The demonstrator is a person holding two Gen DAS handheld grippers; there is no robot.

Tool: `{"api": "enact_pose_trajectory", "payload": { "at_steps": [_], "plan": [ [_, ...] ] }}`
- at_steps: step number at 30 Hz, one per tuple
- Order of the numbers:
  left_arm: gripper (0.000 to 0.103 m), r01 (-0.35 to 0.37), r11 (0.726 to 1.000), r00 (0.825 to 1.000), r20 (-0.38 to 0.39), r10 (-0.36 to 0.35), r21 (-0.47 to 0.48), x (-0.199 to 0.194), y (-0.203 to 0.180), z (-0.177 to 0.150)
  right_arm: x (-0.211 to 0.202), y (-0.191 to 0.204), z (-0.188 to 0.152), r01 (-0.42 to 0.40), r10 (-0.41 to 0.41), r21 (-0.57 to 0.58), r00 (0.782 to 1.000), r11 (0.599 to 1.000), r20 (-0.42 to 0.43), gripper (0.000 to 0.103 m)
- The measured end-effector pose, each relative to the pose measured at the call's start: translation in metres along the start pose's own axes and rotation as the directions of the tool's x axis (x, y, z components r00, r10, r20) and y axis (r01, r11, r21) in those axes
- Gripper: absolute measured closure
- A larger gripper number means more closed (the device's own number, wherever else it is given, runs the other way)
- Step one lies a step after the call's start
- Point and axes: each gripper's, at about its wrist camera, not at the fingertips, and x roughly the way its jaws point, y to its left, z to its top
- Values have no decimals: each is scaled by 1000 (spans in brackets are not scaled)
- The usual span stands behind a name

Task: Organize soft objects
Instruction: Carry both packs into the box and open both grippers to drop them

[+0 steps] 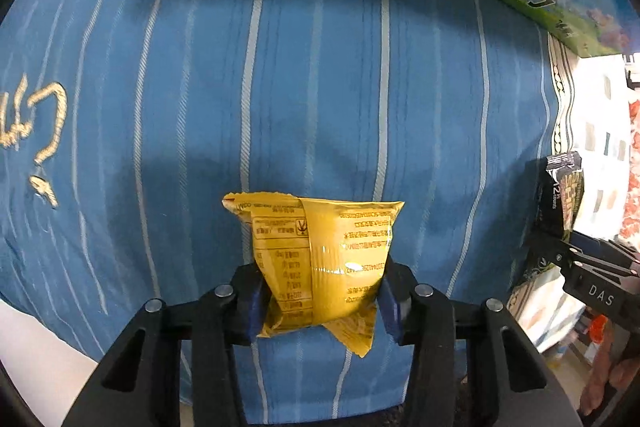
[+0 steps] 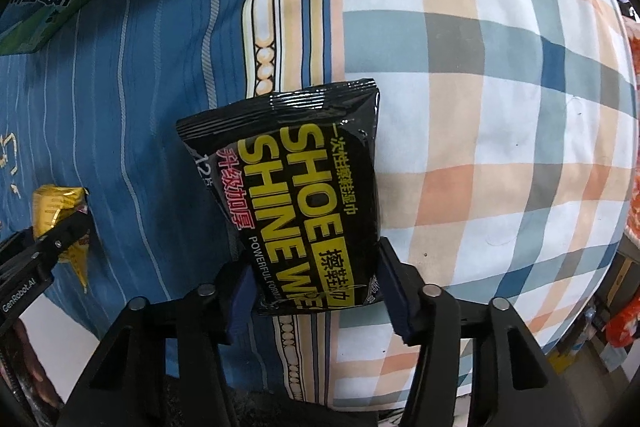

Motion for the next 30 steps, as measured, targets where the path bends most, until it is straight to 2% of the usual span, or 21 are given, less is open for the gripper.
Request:
{"api": "enact_pose_trajectory", "payload": {
  "at_steps": [4,9,17,19,22,25,30],
  "plan": [
    [61,-18,1000,999,42,17,4,-18,-5,-13,-4,6,-4,6,-6,-10,1000,1000,13,54],
    [61,-16,1000,994,109,15,16,-53,-20,-24,-18,13,-11,-40,41,-24,998,999,43,57],
    [61,-11,998,977,211,-2,62,-111,-48,-33,-79,21,-21,-105,113,-62,983,993,143,58],
    [61,-5,997,971,238,-13,74,-138,-46,-37,-97,22,-25,-116,128,-75,976,990,179,58],
    [61,6,995,959,283,-33,96,-159,-46,-43,-130,22,-32,-140,158,-93,959,986,233,58],
    [61,21,993,942,331,-58,115,-193,-46,-36,-162,20,-36,-157,180,-104,941,982,286,58],
    [61,27,991,913,400,-78,132,-219,-43,-21,-210,12,-36,-167,198,-115,910,979,364,58]
  ]
}}
